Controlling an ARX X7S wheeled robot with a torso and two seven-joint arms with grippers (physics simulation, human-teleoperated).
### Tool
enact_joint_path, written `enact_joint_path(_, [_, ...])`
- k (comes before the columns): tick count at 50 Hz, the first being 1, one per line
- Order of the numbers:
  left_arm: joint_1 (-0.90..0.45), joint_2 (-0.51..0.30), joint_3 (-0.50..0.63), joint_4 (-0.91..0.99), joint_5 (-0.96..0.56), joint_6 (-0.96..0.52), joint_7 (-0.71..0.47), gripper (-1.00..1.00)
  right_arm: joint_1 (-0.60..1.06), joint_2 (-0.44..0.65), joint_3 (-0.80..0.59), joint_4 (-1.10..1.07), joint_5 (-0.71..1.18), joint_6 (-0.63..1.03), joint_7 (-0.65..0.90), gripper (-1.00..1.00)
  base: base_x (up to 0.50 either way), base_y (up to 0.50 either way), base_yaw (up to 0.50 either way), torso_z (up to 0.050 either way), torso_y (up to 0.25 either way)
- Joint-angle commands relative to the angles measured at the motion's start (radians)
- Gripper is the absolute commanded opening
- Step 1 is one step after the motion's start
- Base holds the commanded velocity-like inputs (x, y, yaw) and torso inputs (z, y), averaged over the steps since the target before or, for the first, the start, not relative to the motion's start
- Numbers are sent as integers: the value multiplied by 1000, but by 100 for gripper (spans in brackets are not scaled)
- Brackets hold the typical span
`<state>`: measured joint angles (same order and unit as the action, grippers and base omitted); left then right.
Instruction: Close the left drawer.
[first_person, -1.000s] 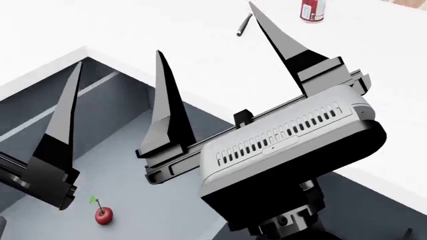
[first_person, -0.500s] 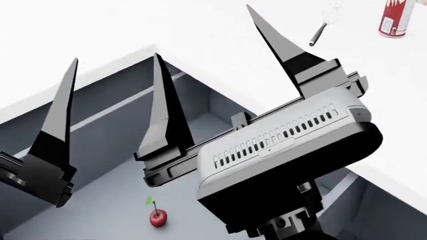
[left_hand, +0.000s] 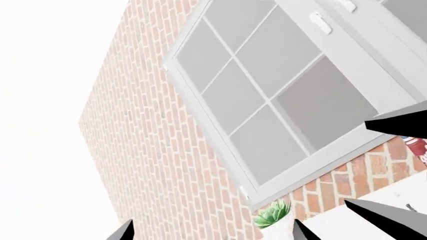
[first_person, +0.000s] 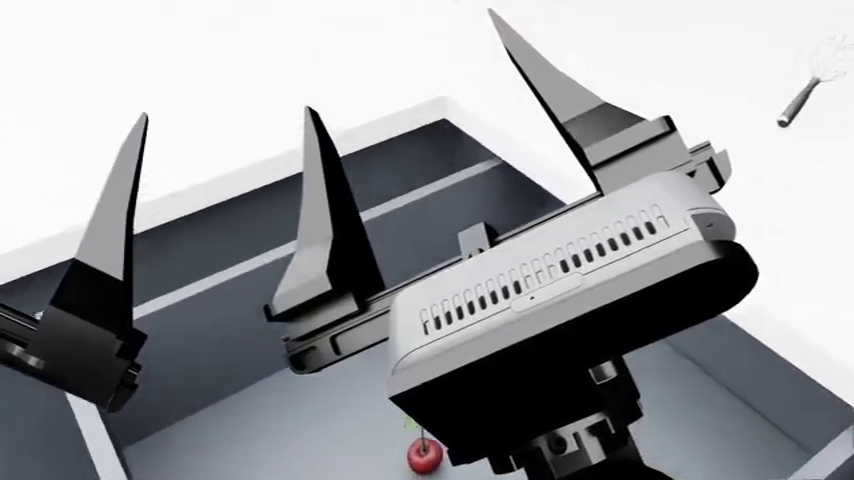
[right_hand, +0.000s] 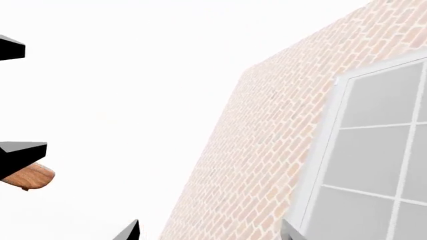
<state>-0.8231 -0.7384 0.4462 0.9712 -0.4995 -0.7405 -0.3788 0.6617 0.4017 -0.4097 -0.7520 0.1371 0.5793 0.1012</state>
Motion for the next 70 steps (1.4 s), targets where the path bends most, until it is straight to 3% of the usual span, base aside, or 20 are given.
enact_joint_path(1, [4,-7,0,0,-2,7,-7,100,7,1,-4,-3,2,9,2,100,42,56,500,0,0])
enact_joint_path(27, [12,-19,3,-4,-4,26,-19,100,10,0,-4,-1,14,13,8,100,21,32,480,0,0])
enact_joint_path(34, [11,-22,2,1,-7,24,-26,100,-3,4,-2,-15,33,-5,-4,100,0,0,3,0,0])
enact_joint_path(36, [10,-20,7,-4,-3,28,-24,100,16,-28,46,-16,99,94,9,100,0,0,0,0,0])
enact_joint_path(39, [11,-21,11,-10,1,33,-23,100,17,-31,55,-17,113,108,9,100,197,-103,0,0,0])
enact_joint_path(70, [8,-30,16,-4,-9,33,-40,100,4,-19,53,-15,110,50,13,100,309,-155,0,0,0])
